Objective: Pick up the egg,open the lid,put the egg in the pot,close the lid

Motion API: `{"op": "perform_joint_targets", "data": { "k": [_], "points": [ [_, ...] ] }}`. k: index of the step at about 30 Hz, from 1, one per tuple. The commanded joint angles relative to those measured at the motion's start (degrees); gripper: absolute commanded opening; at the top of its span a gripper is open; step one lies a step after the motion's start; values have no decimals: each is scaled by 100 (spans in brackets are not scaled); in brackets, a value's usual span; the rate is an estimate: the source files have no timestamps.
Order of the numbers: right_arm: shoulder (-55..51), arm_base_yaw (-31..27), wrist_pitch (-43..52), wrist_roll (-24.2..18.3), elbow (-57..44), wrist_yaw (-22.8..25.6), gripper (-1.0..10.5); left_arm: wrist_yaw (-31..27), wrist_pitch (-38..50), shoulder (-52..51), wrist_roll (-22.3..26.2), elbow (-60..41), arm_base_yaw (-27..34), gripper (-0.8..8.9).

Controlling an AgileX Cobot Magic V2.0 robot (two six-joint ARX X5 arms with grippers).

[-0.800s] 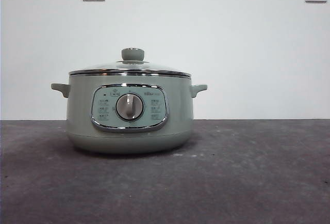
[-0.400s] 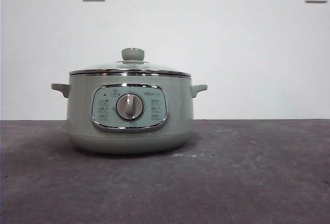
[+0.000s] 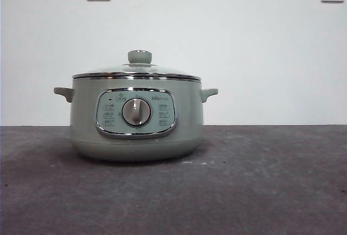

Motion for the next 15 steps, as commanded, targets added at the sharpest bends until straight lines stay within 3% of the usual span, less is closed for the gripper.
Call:
{"op": "perform_joint_targets", "data": {
  "k": [1, 15],
  "points": [
    [-22, 4, -157, 63, -39, 20, 1, 37, 7, -9, -24, -33, -4, -4],
    [-22, 4, -155, 61, -39, 20, 1, 35, 199, 83, -11, -33, 0, -4]
  ]
}}
